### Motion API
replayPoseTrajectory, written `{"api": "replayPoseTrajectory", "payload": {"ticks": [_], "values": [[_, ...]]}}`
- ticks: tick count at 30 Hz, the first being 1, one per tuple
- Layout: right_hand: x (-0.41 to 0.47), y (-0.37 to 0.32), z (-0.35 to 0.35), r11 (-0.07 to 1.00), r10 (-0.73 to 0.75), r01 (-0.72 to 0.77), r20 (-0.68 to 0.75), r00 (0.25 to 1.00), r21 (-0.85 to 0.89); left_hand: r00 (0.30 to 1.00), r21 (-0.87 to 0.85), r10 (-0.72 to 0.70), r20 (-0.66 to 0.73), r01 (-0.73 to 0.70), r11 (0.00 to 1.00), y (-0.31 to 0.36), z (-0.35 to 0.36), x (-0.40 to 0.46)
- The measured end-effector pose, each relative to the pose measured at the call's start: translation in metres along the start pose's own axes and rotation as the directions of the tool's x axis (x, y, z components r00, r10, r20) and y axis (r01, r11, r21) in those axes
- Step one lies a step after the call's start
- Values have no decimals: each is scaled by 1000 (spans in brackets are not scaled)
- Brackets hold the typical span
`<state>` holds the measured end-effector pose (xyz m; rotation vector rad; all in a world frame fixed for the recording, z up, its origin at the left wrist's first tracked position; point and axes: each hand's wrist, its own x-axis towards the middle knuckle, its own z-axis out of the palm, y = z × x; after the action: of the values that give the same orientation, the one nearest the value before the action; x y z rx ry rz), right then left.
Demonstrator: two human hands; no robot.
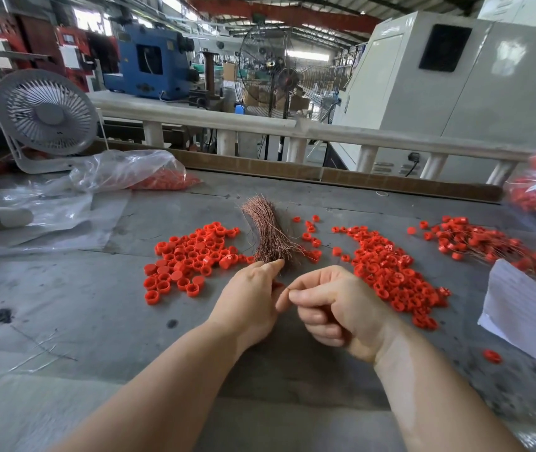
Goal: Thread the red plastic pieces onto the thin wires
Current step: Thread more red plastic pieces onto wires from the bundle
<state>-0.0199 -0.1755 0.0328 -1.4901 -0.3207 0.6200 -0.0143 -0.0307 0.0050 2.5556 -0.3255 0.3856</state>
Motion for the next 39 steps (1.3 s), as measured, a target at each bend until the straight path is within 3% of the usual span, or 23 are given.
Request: {"api": "replayPoseTrajectory", "payload": {"ticks": [5,9,13,15,18,20,22,25,29,32,35,37,39], "values": [[-5,-4,0,982,-84,43,217,973,184,1000,-19,-15,-17,15,1000,1,1,1],[-10,-8,-4,912,-223,57,372,901,407,998,-38,-31,-49,29,999,0,4,2],[-10,-8,-7,832,-320,55,397,860,552,998,-42,-36,-53,34,999,-1,5,3],[-9,-9,-7,779,-370,125,291,882,614,998,-50,-41,-57,38,998,-1,6,3],[-7,-11,-9,678,-381,352,-100,919,645,996,-71,-52,-68,48,996,-3,6,1],[-3,-12,-15,608,-307,496,-393,867,619,995,-97,-62,-82,54,994,-4,5,0],[0,-12,-21,587,-225,584,-579,783,561,992,-132,-70,-104,56,990,-4,4,0],[3,-9,-23,623,-176,607,-667,724,493,987,-174,-70,-143,45,984,-4,3,0],[4,-7,-19,672,-207,596,-662,720,439,973,-296,-103,-205,39,954,0,-3,0],[5,-7,-16,690,-229,594,-653,721,414,966,-473,-162,-201,49,879,5,-9,0],[4,-9,-14,705,-239,589,-650,722,395,989,-659,-137,-63,61,750,11,-13,-2],[3,-9,-13,740,-262,569,-625,736,359,990,-797,-110,85,134,589,16,-15,-5],[3,-8,-9,809,-299,519,-566,768,276,965,-910,-94,243,261,323,18,-18,-5]]}}
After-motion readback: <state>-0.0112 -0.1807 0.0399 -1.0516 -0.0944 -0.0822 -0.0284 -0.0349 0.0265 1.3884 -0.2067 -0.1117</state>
